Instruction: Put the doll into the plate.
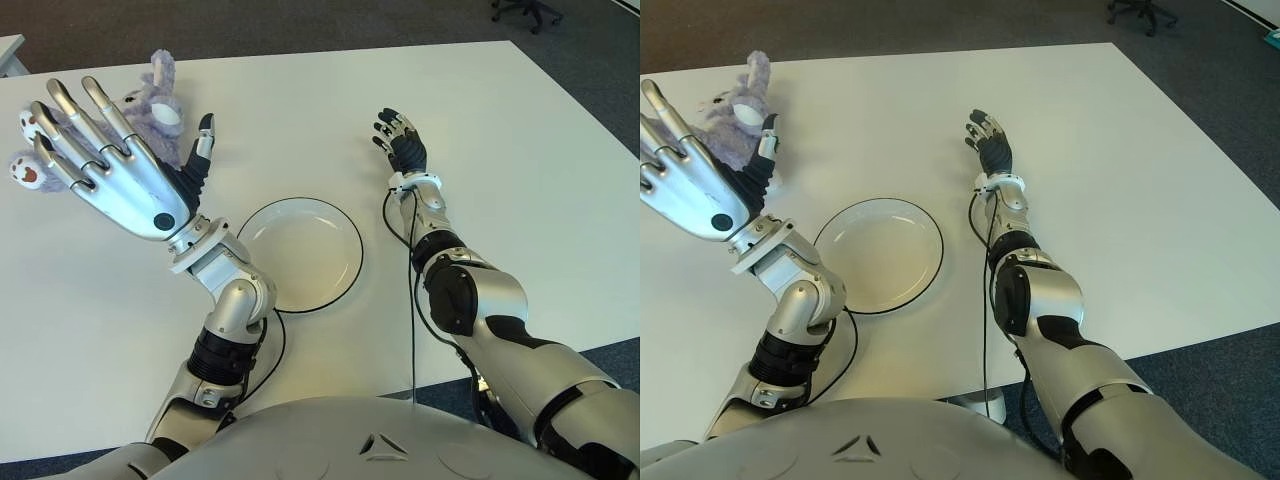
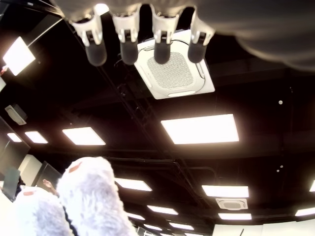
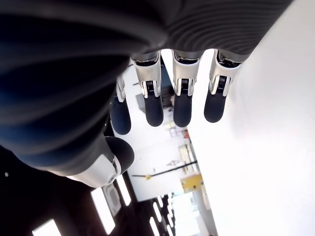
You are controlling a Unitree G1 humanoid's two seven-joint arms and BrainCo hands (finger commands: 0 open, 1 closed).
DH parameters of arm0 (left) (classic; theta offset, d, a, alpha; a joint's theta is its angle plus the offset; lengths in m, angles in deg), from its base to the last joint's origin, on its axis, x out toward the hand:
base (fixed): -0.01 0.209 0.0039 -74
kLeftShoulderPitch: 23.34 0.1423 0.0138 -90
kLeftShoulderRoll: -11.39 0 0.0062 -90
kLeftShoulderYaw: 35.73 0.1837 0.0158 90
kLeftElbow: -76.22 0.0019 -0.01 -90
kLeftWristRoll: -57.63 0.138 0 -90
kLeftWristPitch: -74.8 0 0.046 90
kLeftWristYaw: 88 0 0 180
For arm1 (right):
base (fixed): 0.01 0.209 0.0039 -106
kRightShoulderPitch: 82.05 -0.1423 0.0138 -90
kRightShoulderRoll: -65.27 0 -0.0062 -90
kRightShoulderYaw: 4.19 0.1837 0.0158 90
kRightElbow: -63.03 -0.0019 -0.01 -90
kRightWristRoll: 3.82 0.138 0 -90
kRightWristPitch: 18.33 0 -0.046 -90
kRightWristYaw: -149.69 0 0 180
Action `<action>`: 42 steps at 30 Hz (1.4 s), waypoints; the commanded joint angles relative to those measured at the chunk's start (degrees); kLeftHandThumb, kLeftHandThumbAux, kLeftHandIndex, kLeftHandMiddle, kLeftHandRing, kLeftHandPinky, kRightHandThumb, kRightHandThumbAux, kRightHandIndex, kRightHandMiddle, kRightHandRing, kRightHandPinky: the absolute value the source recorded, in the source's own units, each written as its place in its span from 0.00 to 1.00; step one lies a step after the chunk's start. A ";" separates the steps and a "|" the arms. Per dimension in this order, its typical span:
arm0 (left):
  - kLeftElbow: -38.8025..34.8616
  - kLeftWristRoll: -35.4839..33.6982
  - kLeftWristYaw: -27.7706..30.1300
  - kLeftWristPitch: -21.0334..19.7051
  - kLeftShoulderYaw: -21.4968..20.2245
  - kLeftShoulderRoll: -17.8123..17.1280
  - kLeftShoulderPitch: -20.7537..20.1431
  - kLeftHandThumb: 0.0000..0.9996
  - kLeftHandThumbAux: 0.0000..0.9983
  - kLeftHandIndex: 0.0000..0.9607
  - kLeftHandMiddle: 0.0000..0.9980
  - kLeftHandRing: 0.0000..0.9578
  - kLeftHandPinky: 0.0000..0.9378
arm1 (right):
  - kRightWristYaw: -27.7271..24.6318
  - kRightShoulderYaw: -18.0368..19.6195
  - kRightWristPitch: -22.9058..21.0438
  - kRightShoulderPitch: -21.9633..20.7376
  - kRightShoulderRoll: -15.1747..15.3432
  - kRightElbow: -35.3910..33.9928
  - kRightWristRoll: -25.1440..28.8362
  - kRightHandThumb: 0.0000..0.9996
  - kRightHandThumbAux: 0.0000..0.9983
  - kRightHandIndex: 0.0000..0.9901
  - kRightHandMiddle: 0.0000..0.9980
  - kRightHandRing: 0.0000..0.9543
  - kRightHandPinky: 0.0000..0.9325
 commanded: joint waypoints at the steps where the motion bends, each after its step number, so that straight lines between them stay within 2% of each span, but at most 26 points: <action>1: -2.02 -0.95 -2.60 0.86 -1.43 2.91 2.48 0.05 0.13 0.00 0.00 0.00 0.00 | 0.20 0.04 -2.47 2.75 -0.85 1.86 0.30 0.71 0.70 0.18 0.16 0.14 0.15; 5: -3.62 -4.37 -6.08 3.91 -3.15 2.88 2.89 0.09 0.14 0.00 0.00 0.00 0.00 | 0.12 0.07 -2.61 2.75 -0.86 1.88 0.35 0.71 0.70 0.18 0.15 0.13 0.16; 9: -4.99 -10.43 -12.58 8.98 -7.65 2.32 3.00 0.14 0.16 0.00 0.00 0.00 0.00 | 0.44 0.10 -2.75 2.70 -0.88 1.90 0.36 0.71 0.70 0.18 0.15 0.14 0.17; 16: -4.79 -14.47 -19.56 12.97 -11.78 2.76 2.49 0.18 0.16 0.00 0.00 0.00 0.00 | 0.60 -0.05 -2.78 2.69 -0.85 1.94 0.17 0.72 0.69 0.18 0.15 0.14 0.17; 27: -5.61 -18.72 -21.72 16.10 -16.64 3.31 2.02 0.22 0.21 0.00 0.00 0.00 0.00 | 0.65 -0.32 -2.89 2.79 -0.67 2.02 0.13 0.73 0.69 0.19 0.16 0.14 0.17; 42: -4.43 -22.95 -21.40 19.40 -22.69 1.45 0.49 0.22 0.25 0.00 0.00 0.00 0.00 | 1.54 -0.88 -3.31 2.88 -0.54 2.17 -0.44 0.73 0.68 0.18 0.15 0.13 0.17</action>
